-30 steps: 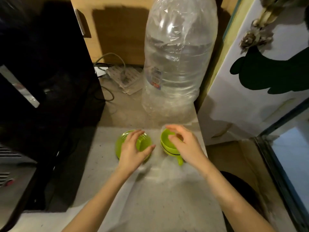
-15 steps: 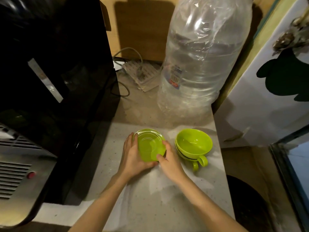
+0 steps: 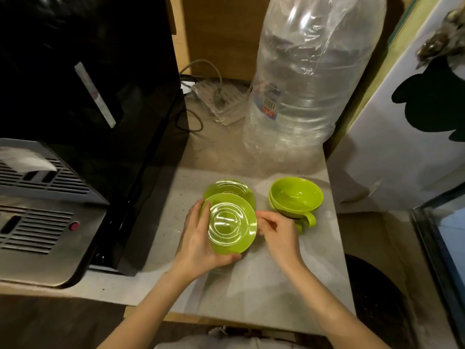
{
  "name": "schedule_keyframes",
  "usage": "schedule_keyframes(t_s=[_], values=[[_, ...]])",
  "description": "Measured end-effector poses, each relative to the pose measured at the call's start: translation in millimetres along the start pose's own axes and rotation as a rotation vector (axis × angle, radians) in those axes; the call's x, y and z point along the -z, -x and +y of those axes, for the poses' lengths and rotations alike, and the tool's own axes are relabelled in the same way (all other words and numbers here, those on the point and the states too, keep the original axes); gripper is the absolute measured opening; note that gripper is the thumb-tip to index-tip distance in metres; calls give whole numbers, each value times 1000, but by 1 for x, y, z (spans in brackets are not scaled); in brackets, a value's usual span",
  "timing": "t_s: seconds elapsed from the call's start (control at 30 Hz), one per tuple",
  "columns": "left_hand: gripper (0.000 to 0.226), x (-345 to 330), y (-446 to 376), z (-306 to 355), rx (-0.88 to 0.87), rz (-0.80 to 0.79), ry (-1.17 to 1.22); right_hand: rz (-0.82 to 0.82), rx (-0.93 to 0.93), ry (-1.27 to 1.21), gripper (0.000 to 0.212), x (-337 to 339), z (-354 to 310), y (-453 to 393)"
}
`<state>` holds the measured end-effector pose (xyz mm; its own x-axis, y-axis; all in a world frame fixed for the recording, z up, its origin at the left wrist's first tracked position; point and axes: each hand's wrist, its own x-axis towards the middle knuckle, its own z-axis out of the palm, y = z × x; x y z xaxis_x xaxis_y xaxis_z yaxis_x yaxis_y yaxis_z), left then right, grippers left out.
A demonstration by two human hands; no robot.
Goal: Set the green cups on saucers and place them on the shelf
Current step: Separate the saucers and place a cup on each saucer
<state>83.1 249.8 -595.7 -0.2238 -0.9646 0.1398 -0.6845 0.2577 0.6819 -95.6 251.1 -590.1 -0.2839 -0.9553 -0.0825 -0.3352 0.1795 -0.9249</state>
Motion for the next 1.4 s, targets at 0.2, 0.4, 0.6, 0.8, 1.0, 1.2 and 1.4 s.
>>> schedule_keyframes(t_s=[0.2, 0.4, 0.6, 0.8, 1.0, 1.2, 1.4], values=[[117, -4, 44, -7, -2, -107, -101, -73, -123, 31, 18, -5, 23, 30], [119, -10, 59, -23, 28, -169, -169, -111, -120, 127, 21, -8, 29, 45], [123, -12, 52, -24, 10, -178, -164, -97, -100, 190, 20, -8, 25, 41], [122, -11, 42, -24, 20, -178, -165, -98, -97, 201, 19, -9, 23, 30], [124, -13, 35, -27, 24, -191, -207, -108, -74, 212, 19, -8, 23, 23], [116, -14, 23, -6, -16, -184, -197, -208, -9, 314, 35, -1, 7, 24], [40, -17, -32, 53, 111, -102, 379, 23, 234, 145, 23, 49, -36, 10]])
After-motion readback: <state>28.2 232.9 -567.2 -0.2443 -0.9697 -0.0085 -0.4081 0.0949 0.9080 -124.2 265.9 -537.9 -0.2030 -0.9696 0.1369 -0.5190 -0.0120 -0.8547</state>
